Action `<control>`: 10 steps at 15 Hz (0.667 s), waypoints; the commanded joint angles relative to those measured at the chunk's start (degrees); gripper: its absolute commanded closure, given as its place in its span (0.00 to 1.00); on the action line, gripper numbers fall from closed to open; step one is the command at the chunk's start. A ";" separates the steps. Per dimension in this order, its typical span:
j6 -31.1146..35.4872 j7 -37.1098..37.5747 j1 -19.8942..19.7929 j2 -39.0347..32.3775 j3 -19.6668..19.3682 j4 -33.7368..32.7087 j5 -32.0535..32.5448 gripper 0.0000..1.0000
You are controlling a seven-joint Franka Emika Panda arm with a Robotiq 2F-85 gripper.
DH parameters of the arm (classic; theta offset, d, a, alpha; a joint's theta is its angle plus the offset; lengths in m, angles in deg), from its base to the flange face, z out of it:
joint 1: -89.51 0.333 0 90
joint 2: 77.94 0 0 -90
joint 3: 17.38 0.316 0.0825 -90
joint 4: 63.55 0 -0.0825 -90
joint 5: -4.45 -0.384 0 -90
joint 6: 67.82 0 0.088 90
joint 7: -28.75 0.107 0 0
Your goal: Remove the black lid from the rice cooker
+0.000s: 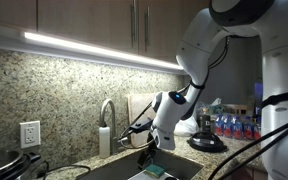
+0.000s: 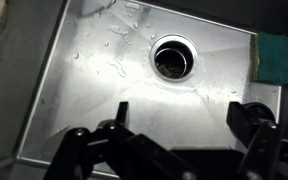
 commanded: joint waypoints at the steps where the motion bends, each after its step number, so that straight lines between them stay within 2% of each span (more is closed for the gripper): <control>1: 6.87 -11.42 -3.22 4.94 -2.05 1.24 0.00 0.00; 3: 12.61 -15.53 -4.25 7.18 -2.83 0.69 0.00 0.00; 4: 8.39 -14.24 0.12 6.90 -3.27 4.27 0.00 0.00; 7: 8.43 -17.00 5.63 7.20 -7.08 7.69 -0.04 0.00; 8: 8.09 -17.43 6.08 6.32 -7.39 8.10 -0.04 0.00; 9: 7.63 -14.21 4.65 5.93 -5.55 6.30 -0.04 0.00; 10: 7.44 -14.27 5.70 5.70 -5.97 7.12 -0.04 0.00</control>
